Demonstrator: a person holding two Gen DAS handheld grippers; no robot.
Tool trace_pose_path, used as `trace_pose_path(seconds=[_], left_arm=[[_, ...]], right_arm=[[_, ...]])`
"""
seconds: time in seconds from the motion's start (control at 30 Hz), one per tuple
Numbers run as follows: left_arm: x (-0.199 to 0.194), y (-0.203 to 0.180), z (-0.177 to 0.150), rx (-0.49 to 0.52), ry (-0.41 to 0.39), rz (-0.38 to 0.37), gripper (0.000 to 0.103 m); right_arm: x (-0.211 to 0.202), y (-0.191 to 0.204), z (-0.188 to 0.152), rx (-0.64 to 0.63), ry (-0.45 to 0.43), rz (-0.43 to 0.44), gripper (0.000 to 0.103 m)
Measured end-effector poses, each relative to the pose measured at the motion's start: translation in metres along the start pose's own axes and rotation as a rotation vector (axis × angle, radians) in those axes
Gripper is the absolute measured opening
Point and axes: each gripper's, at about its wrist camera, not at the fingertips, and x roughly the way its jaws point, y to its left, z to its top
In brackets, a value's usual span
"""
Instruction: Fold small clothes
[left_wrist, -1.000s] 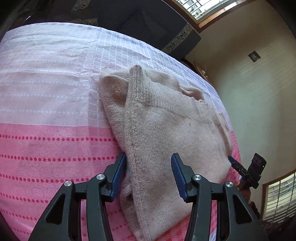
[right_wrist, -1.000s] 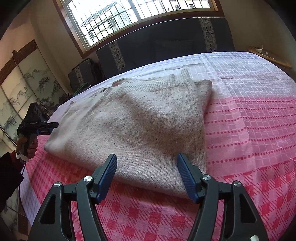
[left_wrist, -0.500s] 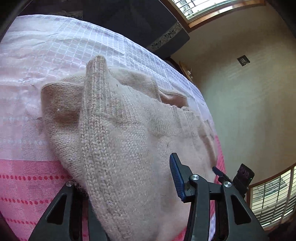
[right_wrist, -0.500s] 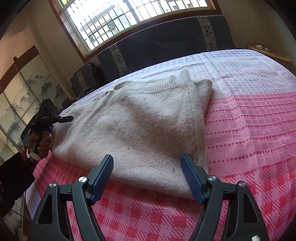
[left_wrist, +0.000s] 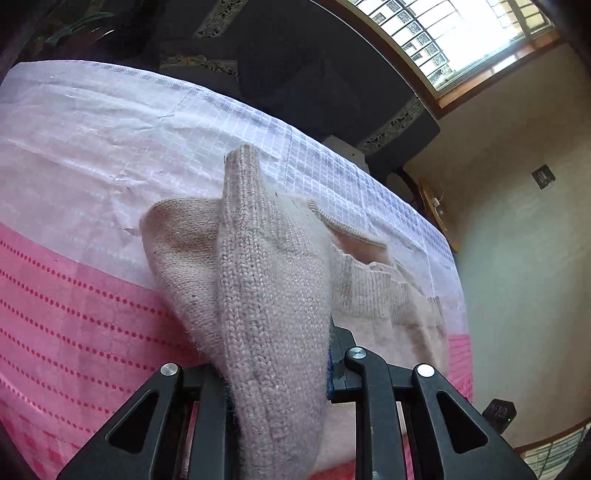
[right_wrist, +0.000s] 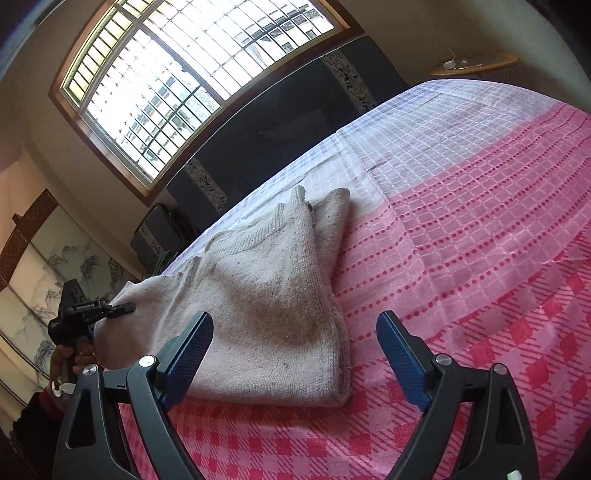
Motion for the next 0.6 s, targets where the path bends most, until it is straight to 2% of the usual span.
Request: trace_pose_path(seconds=[0.17,0.33,0.6], left_arm=[[-0.004,-0.035,-0.007,0.011,-0.026,0.032,0.02],[0.0,-0.068,-0.014,-0.007,-0.035,0.024,0.02],[0.024,-0.126,-0.033,0.039,-0.006,0.025,0.02]], right_arm=[[-0.003,-0.002,0.001,0.015,-0.027,-0.021,0.09],[-0.002,0.0,0.0,-0.007,-0.024,-0.009,0.092],[-0.007,-0.005,-0.001,0.013,-0.039,0.018,0.095]])
